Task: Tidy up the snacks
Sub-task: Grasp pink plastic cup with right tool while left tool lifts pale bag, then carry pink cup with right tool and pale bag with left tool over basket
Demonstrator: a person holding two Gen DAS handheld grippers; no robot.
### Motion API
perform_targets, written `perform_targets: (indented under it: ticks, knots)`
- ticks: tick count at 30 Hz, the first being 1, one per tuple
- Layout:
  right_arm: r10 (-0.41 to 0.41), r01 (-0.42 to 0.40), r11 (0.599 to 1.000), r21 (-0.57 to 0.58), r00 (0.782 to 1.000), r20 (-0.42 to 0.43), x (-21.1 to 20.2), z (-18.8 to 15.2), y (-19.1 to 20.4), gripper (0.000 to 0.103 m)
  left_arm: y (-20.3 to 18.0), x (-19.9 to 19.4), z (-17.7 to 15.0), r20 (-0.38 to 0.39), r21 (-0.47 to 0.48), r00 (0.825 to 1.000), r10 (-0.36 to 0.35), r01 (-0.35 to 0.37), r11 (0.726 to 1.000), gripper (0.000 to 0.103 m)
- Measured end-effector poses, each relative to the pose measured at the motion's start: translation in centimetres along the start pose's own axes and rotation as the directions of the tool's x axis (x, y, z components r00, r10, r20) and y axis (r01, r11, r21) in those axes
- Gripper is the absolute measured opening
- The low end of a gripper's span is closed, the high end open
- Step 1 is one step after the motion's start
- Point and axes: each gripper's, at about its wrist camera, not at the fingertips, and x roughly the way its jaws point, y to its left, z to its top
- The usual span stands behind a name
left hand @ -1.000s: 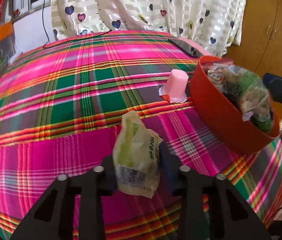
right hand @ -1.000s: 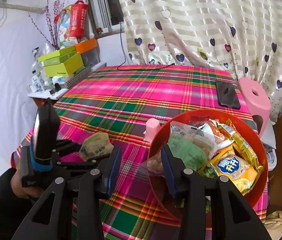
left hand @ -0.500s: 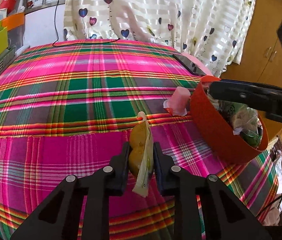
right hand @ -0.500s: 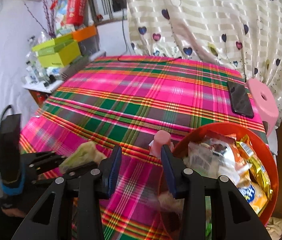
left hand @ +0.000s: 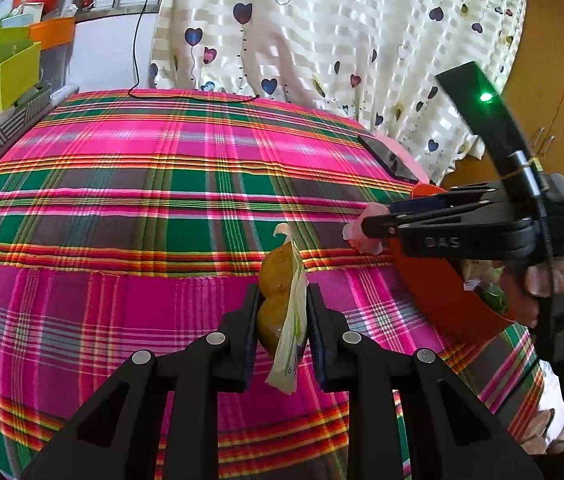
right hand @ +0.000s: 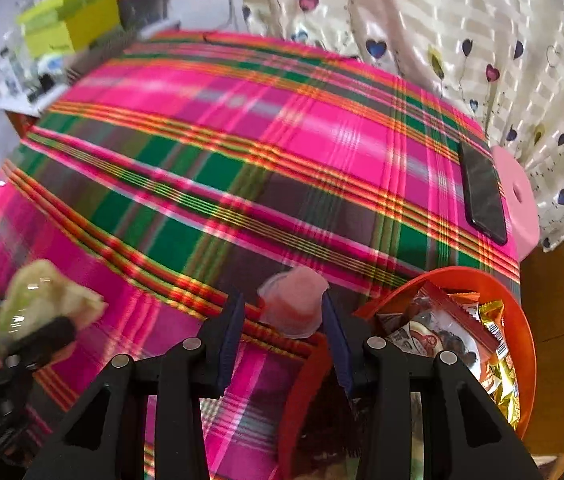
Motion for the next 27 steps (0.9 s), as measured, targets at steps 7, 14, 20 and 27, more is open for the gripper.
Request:
perform_targets:
  ticks: [7, 14, 20, 27]
  knots:
    - [0.079, -0.079, 0.997, 0.001, 0.997, -0.007, 1.3, 0.4, 0.5, 0.039, 0.9, -0.5, -0.2, 0.014, -0.027, 1.000, 0.001, -0.001, 1.000, 0.023]
    - [0.120, -0.121, 0.993, 0.014, 0.992, 0.040, 1.2, 1.1, 1.6, 0.039, 1.6, -0.8, -0.2, 0.017, -0.047, 1.000, 0.010, -0.010, 0.999, 0.023]
    - [0.116, -0.115, 0.993, -0.006, 0.991, 0.063, 1.4, 1.3, 2.4, 0.024, 2.0, -0.8, -0.4, 0.013, -0.058, 1.000, 0.013, -0.013, 0.998, 0.023]
    - [0.150, -0.148, 0.989, -0.021, 0.982, 0.113, 0.1, 0.7, 2.5, 0.024, 2.2, -1.0, -0.3, 0.018, -0.069, 1.000, 0.018, -0.017, 0.997, 0.023]
